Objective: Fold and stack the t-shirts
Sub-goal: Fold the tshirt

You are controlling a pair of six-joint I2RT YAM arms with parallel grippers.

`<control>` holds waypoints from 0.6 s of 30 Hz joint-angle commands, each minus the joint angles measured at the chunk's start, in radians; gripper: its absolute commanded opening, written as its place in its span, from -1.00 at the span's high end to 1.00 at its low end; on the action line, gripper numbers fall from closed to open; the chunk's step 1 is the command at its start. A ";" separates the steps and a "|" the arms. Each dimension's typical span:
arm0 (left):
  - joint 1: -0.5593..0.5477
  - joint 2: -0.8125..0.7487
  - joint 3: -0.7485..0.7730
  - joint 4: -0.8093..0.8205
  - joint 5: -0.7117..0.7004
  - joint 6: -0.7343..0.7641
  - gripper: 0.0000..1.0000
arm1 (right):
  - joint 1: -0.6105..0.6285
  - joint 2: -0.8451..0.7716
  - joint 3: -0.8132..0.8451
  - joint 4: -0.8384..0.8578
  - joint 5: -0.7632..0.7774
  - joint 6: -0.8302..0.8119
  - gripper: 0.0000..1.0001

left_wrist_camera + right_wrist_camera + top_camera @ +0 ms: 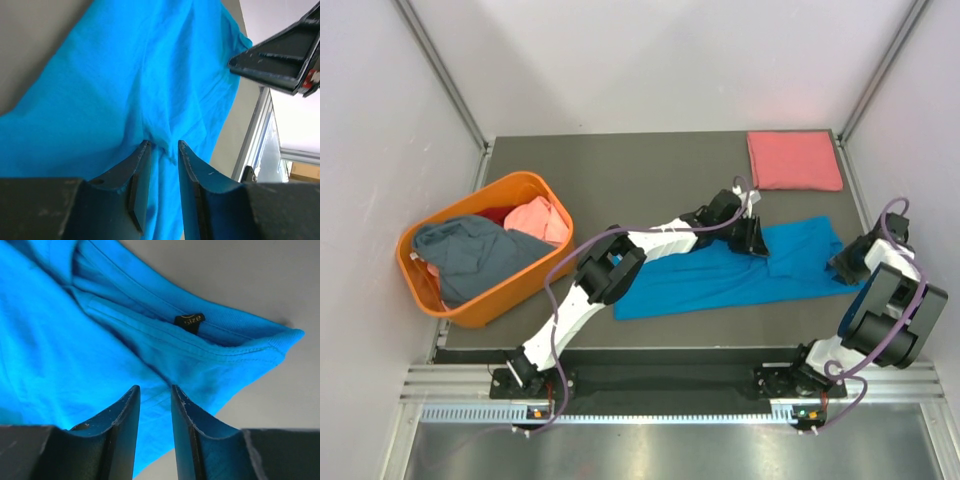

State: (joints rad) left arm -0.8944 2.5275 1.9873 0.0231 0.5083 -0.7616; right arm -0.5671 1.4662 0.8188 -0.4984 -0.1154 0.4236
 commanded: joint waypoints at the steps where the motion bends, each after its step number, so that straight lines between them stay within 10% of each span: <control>1: -0.001 0.020 0.048 0.057 0.006 -0.002 0.34 | -0.005 0.020 -0.023 0.047 -0.004 -0.017 0.36; 10: -0.001 0.048 0.053 0.098 0.036 -0.033 0.35 | -0.005 0.019 -0.027 0.061 -0.015 -0.022 0.75; 18: -0.001 0.045 0.061 0.138 0.107 -0.067 0.84 | -0.005 -0.029 0.003 0.018 0.013 -0.019 1.00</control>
State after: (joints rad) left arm -0.8928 2.5793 2.0106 0.0830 0.5671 -0.8196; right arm -0.5671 1.4899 0.7910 -0.4728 -0.1253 0.4110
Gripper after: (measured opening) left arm 0.124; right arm 0.010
